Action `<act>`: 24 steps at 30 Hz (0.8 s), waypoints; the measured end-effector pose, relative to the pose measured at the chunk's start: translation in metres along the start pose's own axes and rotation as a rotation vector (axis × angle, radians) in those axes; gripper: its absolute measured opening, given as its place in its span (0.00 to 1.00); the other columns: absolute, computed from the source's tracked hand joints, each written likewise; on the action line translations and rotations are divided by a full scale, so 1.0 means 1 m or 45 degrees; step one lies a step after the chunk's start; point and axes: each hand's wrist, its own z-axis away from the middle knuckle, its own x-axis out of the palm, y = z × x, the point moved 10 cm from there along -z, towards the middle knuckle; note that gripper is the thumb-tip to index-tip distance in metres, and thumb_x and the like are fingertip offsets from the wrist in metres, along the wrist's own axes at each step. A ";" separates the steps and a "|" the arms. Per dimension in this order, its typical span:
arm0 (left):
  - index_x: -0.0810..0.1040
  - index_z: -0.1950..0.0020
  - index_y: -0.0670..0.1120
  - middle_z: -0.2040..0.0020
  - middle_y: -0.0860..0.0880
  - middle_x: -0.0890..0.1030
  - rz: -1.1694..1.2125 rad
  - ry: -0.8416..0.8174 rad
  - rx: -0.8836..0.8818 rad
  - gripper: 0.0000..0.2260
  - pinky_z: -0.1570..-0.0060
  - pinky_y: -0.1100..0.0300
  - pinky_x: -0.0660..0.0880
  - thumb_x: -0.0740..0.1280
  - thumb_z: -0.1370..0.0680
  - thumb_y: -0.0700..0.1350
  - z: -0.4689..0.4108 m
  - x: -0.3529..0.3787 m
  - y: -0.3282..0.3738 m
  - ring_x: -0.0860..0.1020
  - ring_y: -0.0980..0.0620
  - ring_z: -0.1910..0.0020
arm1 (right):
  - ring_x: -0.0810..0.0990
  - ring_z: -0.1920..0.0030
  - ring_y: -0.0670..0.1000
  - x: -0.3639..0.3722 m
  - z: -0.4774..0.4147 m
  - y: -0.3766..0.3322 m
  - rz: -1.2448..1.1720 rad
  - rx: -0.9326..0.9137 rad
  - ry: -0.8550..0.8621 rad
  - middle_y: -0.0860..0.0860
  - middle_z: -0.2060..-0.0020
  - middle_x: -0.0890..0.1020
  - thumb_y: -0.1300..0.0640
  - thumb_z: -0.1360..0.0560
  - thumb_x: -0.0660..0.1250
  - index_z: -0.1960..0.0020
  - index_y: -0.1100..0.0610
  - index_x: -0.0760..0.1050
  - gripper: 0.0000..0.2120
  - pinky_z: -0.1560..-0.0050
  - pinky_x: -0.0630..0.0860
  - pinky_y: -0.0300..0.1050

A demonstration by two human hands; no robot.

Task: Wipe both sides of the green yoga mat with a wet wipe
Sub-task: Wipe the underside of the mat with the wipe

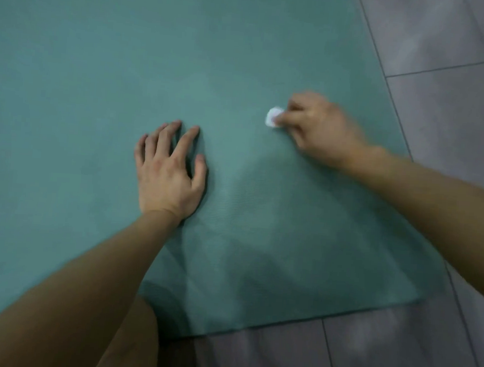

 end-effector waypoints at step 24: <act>0.73 0.23 0.54 0.24 0.48 0.72 -0.050 -0.012 0.011 0.21 0.23 0.41 0.60 0.60 0.17 0.54 -0.002 0.003 -0.001 0.68 0.43 0.25 | 0.75 0.55 0.58 0.032 0.022 -0.126 -0.250 -0.395 -0.166 0.57 0.56 0.78 0.65 0.23 0.70 0.45 0.58 0.83 0.08 0.55 0.72 0.51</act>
